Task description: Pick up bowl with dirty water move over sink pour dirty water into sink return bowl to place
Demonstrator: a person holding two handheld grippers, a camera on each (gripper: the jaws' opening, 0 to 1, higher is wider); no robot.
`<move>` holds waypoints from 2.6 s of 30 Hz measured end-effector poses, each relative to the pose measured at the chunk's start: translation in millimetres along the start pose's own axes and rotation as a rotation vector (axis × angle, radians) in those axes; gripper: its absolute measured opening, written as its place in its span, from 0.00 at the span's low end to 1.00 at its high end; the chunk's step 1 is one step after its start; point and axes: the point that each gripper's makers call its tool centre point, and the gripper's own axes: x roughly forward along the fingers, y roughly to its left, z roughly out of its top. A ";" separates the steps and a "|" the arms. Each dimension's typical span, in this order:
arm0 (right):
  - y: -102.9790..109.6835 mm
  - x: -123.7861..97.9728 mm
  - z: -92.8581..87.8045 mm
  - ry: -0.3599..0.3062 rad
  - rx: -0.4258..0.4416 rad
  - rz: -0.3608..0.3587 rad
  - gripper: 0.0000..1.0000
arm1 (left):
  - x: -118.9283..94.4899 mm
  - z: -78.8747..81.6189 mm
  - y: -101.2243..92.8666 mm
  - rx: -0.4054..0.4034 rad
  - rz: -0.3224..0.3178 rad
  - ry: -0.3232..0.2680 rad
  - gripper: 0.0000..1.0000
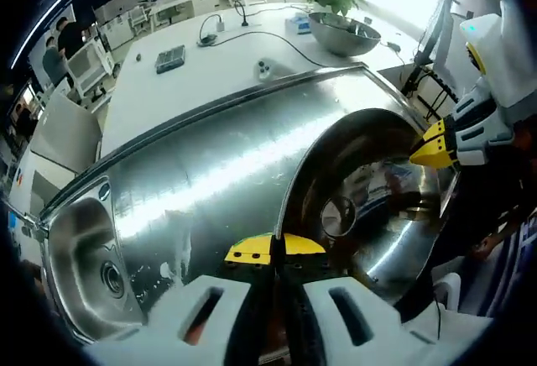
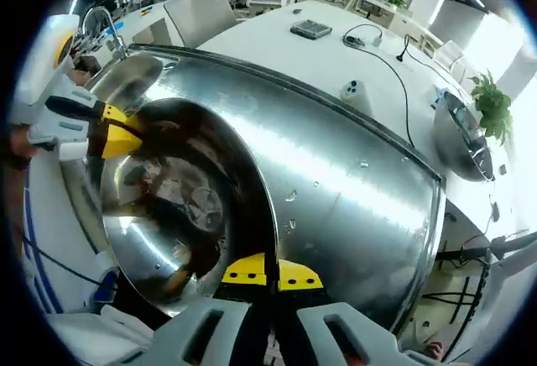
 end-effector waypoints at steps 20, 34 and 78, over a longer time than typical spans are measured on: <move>-15.2 19.3 1.0 -0.008 -0.018 0.026 0.00 | 12.7 15.5 -3.2 0.026 -0.004 -0.093 0.00; -12.3 22.8 6.2 -0.187 -0.160 0.038 0.08 | 12.9 36.3 6.2 0.053 0.022 -0.238 0.00; -146.6 -121.8 -6.5 -1.110 0.165 -0.066 0.22 | -158.1 18.1 89.8 -0.006 0.256 -1.068 0.12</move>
